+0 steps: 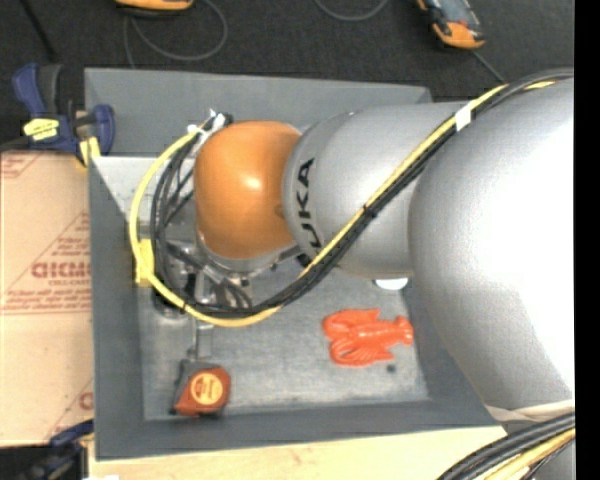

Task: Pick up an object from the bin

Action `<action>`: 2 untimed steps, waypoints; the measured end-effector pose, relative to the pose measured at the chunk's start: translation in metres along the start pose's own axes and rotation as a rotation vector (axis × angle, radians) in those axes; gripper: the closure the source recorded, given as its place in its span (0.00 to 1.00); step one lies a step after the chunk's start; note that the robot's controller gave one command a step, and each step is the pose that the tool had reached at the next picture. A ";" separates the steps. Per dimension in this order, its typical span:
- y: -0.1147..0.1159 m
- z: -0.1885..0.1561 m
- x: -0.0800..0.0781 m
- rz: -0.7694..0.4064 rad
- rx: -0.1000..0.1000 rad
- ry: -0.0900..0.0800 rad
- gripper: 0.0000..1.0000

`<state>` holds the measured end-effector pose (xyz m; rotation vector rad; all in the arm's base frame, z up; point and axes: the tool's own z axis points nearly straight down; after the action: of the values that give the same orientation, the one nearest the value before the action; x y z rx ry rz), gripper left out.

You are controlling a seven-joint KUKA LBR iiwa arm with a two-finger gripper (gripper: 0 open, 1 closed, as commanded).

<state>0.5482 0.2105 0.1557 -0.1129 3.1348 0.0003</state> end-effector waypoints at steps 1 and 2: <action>0.018 0.017 -0.015 -0.023 -0.001 0.001 0.00; 0.010 0.059 -0.002 0.040 -0.003 0.000 1.00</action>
Offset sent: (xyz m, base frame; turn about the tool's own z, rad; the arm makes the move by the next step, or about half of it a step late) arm -0.0002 0.0104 -0.0606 0.0400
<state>0.5497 0.2204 0.0963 -0.0495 3.1368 0.0047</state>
